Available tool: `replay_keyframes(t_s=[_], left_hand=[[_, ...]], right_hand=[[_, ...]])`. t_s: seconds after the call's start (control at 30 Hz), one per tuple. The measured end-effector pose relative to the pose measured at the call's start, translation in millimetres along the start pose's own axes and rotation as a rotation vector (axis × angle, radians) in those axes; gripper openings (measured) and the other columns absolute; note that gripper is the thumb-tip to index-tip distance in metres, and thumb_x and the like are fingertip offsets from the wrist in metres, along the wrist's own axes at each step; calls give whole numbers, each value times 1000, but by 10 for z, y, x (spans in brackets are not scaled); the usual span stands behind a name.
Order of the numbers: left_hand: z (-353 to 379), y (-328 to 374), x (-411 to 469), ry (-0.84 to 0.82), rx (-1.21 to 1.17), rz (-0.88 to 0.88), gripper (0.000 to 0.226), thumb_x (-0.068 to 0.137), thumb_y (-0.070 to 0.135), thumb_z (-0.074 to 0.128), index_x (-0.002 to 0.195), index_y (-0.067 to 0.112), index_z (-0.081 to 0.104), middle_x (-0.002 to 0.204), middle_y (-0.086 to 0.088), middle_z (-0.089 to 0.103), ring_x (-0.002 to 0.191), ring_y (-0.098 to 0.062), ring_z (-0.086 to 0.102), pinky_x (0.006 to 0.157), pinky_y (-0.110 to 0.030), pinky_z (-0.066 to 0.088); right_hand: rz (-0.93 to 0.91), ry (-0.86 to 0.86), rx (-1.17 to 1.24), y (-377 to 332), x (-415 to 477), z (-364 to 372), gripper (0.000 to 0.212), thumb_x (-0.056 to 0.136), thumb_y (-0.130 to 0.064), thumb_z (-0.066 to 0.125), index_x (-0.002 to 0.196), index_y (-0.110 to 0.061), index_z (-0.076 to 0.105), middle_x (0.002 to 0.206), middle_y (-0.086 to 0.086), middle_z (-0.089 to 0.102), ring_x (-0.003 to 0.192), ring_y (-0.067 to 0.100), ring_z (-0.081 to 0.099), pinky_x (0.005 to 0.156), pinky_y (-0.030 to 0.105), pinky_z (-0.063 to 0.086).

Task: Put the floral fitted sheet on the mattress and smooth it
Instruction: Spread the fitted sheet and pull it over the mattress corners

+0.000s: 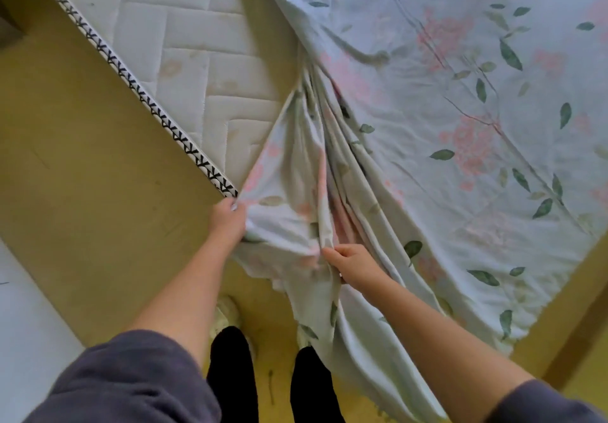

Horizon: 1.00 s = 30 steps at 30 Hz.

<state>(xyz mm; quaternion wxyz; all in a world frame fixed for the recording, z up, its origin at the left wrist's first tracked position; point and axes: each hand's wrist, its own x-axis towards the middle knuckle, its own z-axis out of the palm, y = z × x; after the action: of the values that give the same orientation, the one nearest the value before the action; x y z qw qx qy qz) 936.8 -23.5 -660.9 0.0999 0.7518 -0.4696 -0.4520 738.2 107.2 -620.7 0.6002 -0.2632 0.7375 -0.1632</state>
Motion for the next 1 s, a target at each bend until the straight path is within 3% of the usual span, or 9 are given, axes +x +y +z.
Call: replay_keyframes(t_s=[0.1,0.2,0.3,0.4,0.53,0.63,0.73,0.83,1.0], left_hand=[[-692,-704,81,125,232,-173,20,94,21,48,82,7,57,94,-25,61,78,-33,49,66,-35,34],[-1124,-998,207,-9,451,-287,24,93,26,49,94,7,63,107,-24,64,87,-35,56,74,-36,42],[-1046,-719,365,-176,346,-223,15,88,20,56,99,10,59,111,-17,64,90,-29,57,75,-34,43],[-878,-340,606,-206,38,-135,49,87,19,63,131,12,42,130,-10,53,102,-23,53,72,-28,42],[-634,-21,870,-188,8,20,70,88,22,61,146,17,23,145,-8,39,126,-25,44,101,-35,40],[-530,24,1051,-115,129,61,70,91,22,57,149,17,17,150,-9,31,135,-29,33,108,-42,35],[-491,33,1240,14,70,-3,38,93,20,54,129,19,40,130,-11,52,105,-30,56,83,-38,47],[-529,-68,1335,82,111,49,5,93,16,49,90,17,45,90,-7,61,64,-25,50,53,-30,32],[-1302,-676,1308,226,251,-116,7,87,13,46,80,10,46,93,-23,59,85,-39,56,63,-35,34]], right_hand=[[12,-47,-221,-201,87,215,41,96,-29,51,78,5,63,71,15,56,65,25,52,67,32,42],[-16,-20,-327,-489,255,475,30,95,-22,50,93,1,70,90,14,69,85,30,62,83,38,49],[-27,60,-360,-744,415,588,26,95,-24,50,110,-10,66,104,5,67,88,22,60,79,33,48],[-47,102,-379,-995,660,747,35,96,-32,50,128,-18,54,120,1,60,87,15,55,64,24,41],[-66,121,-429,-1120,969,893,47,94,-33,51,138,-19,42,133,4,50,94,16,53,61,23,42],[-66,119,-445,-1076,1148,1024,56,88,-31,57,140,-22,39,133,5,48,95,18,53,67,24,43],[-74,163,-449,-1000,1318,1061,57,80,-30,64,133,-26,45,126,2,45,92,16,51,68,26,43],[-59,168,-450,-987,1401,1028,47,81,-30,61,126,-26,47,118,2,45,88,15,52,71,28,44],[-5,145,-454,-1174,1309,1049,45,87,-22,56,131,-15,47,119,11,56,96,23,56,70,22,42]])
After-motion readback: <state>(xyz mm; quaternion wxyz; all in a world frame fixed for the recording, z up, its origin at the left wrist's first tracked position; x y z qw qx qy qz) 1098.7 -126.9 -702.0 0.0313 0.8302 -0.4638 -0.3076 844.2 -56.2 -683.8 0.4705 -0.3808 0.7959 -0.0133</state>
